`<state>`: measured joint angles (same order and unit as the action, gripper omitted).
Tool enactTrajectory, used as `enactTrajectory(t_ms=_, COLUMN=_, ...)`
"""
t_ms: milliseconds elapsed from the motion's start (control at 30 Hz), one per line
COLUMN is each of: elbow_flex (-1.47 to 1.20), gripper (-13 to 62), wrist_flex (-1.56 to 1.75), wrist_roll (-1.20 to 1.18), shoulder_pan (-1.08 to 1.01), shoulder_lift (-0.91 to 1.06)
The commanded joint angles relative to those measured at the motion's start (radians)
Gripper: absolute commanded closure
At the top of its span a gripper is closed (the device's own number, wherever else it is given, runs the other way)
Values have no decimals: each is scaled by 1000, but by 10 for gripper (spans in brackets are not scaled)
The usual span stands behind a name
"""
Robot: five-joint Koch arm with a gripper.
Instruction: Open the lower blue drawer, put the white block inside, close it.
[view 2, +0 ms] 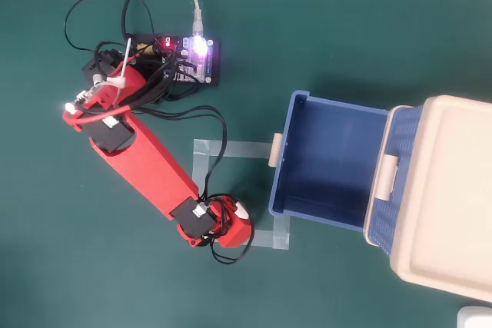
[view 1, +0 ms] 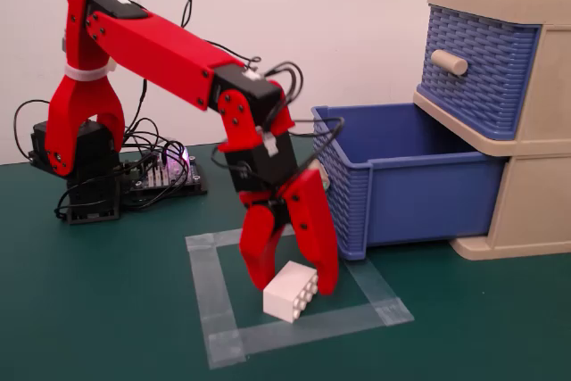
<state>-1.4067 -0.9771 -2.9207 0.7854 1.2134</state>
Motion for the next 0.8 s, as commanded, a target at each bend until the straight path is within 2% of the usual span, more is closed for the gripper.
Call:
enactTrajectory(t_ms=0, elbow_flex=32, gripper=155, wrist_flex=5, wrist_roll=-6, shoulder_pan=3, shoulder_lift=18)
enactTrajectory(t_ms=167, elbow_flex=5, gripper=168, wrist_flex=-12, wrist_roll=-9, shoulder_pan=2, shoulder_lift=14)
enactTrajectory(t_ms=233, elbow_flex=-32, gripper=213, wrist_flex=-20, wrist_roll=-6, shoulder_pan=-3, shoulder_lift=17)
enactTrajectory(t_ms=533, elbow_flex=-54, gripper=576, wrist_flex=-172, wrist_roll=5, shoulder_pan=-15, shoulder_lift=26)
enactTrajectory(t_ms=633, elbow_flex=-49, gripper=575, wrist_flex=-239, wrist_roll=5, shoulder_pan=-20, shoulder_lift=58)
enactTrajectory(t_ms=767, elbow_flex=-12, gripper=575, wrist_flex=-350, wrist_roll=15, shoulder_pan=-21, shoulder_lift=235)
